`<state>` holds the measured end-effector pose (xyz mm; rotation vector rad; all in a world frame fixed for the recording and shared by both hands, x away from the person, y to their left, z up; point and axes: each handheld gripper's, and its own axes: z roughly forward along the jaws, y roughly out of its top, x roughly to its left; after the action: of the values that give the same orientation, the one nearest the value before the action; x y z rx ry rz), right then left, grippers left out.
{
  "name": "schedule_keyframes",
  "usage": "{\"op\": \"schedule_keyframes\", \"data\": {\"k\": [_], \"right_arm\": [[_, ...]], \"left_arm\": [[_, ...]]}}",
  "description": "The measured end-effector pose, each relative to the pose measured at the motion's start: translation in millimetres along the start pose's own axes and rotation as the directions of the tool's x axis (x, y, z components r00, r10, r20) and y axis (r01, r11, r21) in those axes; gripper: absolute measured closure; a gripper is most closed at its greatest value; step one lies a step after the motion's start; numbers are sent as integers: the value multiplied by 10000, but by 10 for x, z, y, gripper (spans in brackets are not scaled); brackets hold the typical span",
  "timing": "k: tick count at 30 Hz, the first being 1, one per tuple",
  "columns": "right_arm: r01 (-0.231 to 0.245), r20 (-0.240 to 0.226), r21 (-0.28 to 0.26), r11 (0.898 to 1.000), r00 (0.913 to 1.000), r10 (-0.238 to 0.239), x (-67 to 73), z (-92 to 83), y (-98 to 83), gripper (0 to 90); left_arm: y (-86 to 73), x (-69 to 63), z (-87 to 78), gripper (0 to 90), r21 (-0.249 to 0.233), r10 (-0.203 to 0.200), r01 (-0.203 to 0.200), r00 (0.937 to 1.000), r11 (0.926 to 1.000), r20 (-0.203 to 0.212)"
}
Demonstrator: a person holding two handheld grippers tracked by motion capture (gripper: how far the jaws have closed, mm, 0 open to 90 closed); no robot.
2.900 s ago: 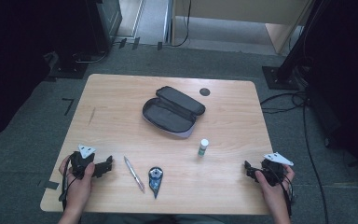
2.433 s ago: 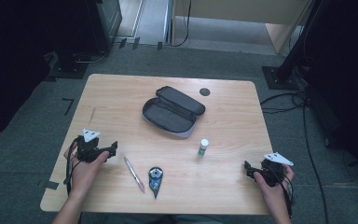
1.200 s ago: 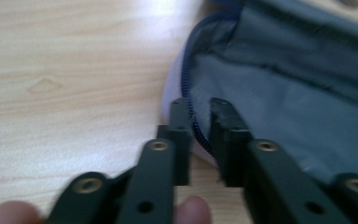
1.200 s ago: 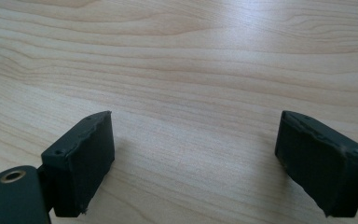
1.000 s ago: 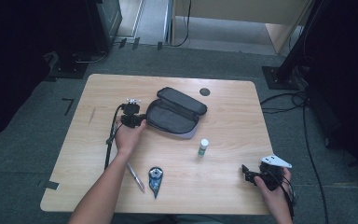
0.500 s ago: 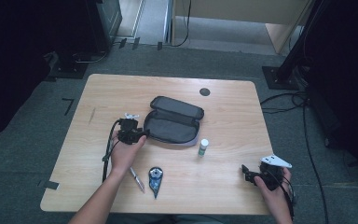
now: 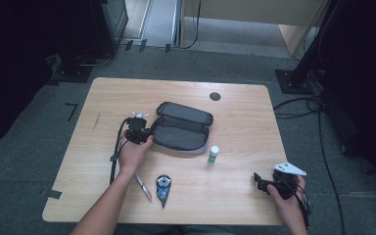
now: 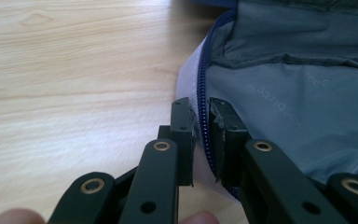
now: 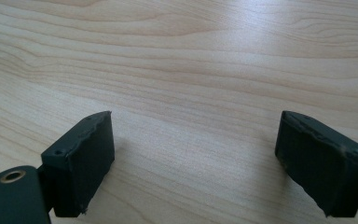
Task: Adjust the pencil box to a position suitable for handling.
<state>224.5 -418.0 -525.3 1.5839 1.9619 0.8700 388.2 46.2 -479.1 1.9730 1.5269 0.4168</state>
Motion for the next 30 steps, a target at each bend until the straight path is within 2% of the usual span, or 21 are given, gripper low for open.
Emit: {"op": "schedule_keyframes", "data": {"k": [5, 8, 14, 18, 24, 25, 26, 27, 28, 29, 30], "right_arm": [[18, -2, -2, 10000, 10000, -18, -1, 0, 0, 115], [17, 4, -2, 10000, 10000, -17, -1, 1, 1, 115], [4, 2, 15, 10000, 10000, -4, 1, 0, 2, 115], [29, 29, -5, 10000, 10000, -29, -1, 2, 3, 115], [30, 26, 1, 10000, 10000, -30, -2, 3, 4, 115], [29, 29, 1, 10000, 10000, -29, -2, 3, 4, 115], [29, 29, 1, 10000, 10000, -29, -2, 3, 4, 115], [30, 28, 0, 10000, 10000, -30, -2, 3, 4, 115], [29, 29, 1, 10000, 10000, -29, -2, 2, 4, 115], [29, 29, 1, 10000, 10000, -29, -2, 2, 4, 115], [28, 30, 0, 10000, 10000, -28, -2, 3, 4, 115]], "left_arm": [[-129, 15, -188, 816, -320, -147, 148, 9999, 9994, 35], [-225, -38, -261, 803, -341, 133, -130, 9999, 9993, 83], [-359, -89, -323, 815, -252, 349, -345, 9992, 9991, 171], [-391, -73, -329, 846, -96, 389, -387, 9990, 9992, 223], [-454, -48, -382, 870, -124, 536, -532, 9978, 9985, 399], [-465, -46, -399, 834, -177, 492, -484, 9976, 9987, 483], [-474, -44, -416, 834, -259, 465, -452, 9975, 9986, 534], [-495, -36, -484, 719, -622, 509, -458, 9951, 9970, 843], [-495, -36, -484, 668, -622, 509, -458, 9951, 9970, 843], [-509, -32, -523, 668, -873, 502, -423, 9946, 9953, 908], [-526, -17, -577, 606, -1134, 542, -428, 9936, 9926, 995]]}}
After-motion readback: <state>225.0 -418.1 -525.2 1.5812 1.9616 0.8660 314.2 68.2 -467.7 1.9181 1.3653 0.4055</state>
